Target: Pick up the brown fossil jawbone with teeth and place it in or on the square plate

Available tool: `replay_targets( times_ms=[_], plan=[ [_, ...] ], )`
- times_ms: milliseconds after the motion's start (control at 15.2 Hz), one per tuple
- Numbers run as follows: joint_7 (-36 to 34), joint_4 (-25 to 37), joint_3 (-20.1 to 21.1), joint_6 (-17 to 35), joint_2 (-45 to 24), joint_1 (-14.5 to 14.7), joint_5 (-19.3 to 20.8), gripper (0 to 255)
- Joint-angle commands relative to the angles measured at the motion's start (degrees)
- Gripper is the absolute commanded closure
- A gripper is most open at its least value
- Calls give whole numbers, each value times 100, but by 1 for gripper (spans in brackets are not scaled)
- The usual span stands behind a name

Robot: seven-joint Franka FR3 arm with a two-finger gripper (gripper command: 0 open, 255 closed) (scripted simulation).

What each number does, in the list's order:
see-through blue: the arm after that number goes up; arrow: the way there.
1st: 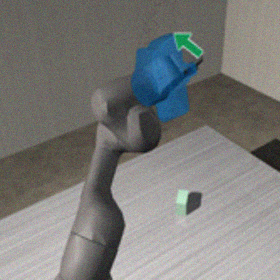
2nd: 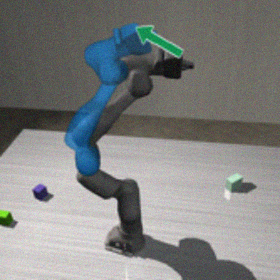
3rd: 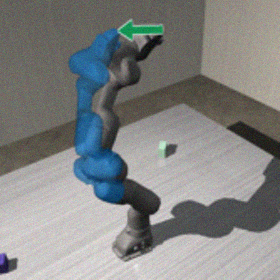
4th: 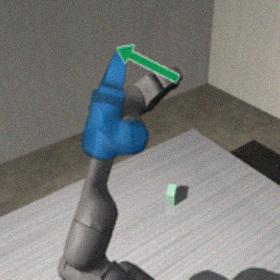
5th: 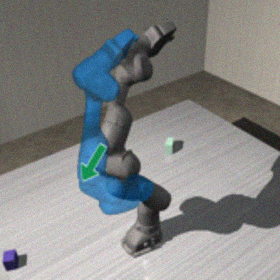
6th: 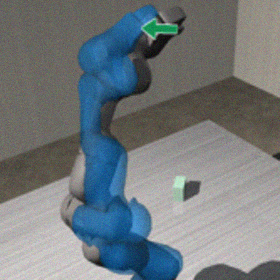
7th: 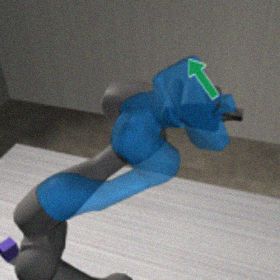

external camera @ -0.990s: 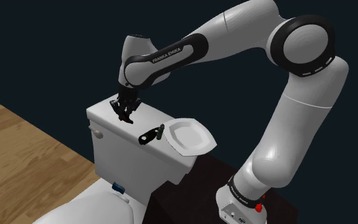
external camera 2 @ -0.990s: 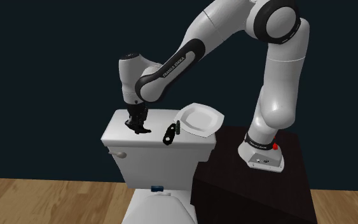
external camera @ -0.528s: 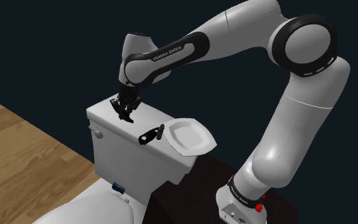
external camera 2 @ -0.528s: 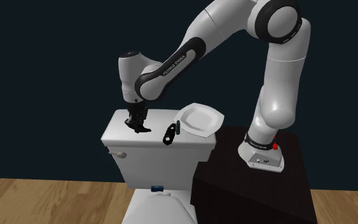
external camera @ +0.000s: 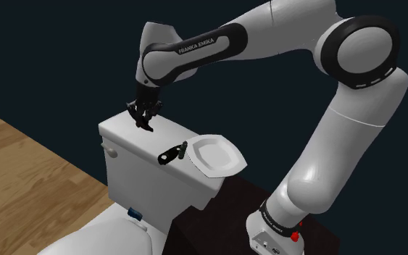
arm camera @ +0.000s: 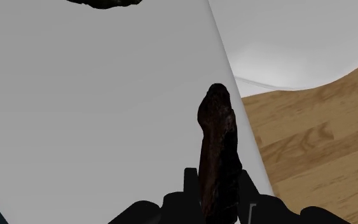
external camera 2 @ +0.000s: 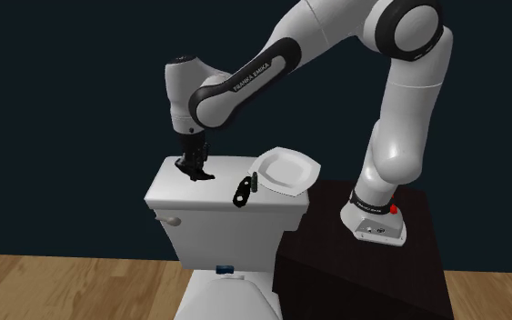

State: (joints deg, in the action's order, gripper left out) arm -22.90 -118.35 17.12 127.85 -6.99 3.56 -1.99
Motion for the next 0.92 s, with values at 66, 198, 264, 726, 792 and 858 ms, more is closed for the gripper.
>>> replay_targets(
  times_ms=[66,198,264,726,792,858],
  plan=[
    [6,108,7,-218,112,-4,-34,255],
    [13,189,8,-363,178,-9,-53,255],
    [16,232,8,-436,209,-11,-62,255],
    [509,-955,-121,-393,1368,-153,-474,255],
    [607,-1191,-161,-377,1587,-165,-544,255],
    [705,-1421,-206,-369,1806,-174,-608,255]
  ],
)
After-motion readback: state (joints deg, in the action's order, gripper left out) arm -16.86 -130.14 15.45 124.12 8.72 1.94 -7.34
